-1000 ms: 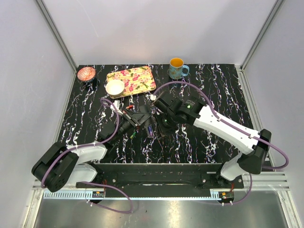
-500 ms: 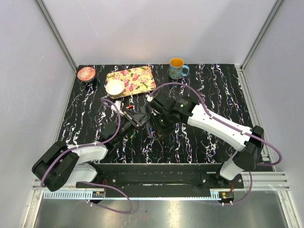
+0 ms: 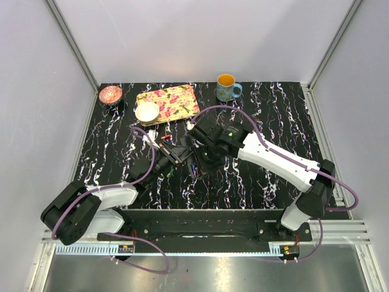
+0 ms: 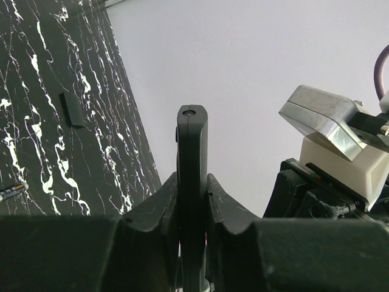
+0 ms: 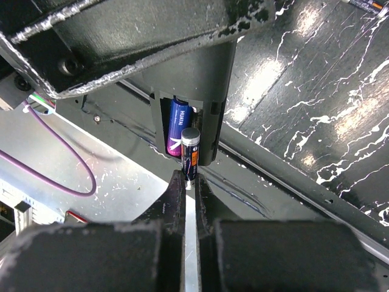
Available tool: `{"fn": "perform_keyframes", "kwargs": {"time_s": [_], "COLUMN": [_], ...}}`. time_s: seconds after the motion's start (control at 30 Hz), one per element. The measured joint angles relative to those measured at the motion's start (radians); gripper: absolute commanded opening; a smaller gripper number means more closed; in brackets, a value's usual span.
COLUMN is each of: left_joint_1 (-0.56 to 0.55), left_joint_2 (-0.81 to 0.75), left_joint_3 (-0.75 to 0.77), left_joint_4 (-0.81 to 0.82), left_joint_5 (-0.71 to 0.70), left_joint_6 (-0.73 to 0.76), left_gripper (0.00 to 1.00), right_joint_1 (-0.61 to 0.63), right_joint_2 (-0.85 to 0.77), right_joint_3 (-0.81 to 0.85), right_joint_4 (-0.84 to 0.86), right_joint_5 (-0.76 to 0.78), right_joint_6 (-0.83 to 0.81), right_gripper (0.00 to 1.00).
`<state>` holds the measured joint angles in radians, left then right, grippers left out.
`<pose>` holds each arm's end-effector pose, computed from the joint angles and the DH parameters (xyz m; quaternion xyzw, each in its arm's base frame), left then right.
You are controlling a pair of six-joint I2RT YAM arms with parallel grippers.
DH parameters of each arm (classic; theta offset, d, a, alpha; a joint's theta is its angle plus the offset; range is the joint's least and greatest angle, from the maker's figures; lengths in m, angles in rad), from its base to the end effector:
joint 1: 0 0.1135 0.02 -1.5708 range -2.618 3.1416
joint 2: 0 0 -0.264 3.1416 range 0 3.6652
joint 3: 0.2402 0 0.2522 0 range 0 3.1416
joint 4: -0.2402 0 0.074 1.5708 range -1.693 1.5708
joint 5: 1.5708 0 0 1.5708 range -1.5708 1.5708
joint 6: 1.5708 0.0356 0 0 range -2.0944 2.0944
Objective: Load the batteries into the remote control
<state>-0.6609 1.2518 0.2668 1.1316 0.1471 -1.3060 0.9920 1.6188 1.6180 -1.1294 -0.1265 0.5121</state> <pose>0.1789 -0.1457 0.2092 -0.1538 0.6357 -0.6550 0.3784 0.1736 0.2739 0.3381 -0.2449 0.9427 0.1940 0.1171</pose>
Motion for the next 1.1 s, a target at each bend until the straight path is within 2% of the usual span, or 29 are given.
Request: {"fn": "perform_keyframes", "kwargs": {"time_s": [0.57,1.1], "left_joint_1": [-0.003,-0.016], "left_joint_2": [-0.003,-0.039], "left_joint_3": [-0.049,-0.049], "left_joint_4": [0.071,0.057], "left_joint_5": [0.010,0.010], "left_joint_6": [-0.008,0.015], "left_gripper": [0.00,0.00], "right_joint_1": [-0.027,-0.053], "right_joint_2": [0.010,0.032], "right_joint_3": [0.006,0.007], "right_joint_4": [-0.041,-0.042], "right_joint_5": [-0.113,-0.165], "right_joint_6": [-0.003,-0.003], "right_gripper": [0.00,0.00]}}
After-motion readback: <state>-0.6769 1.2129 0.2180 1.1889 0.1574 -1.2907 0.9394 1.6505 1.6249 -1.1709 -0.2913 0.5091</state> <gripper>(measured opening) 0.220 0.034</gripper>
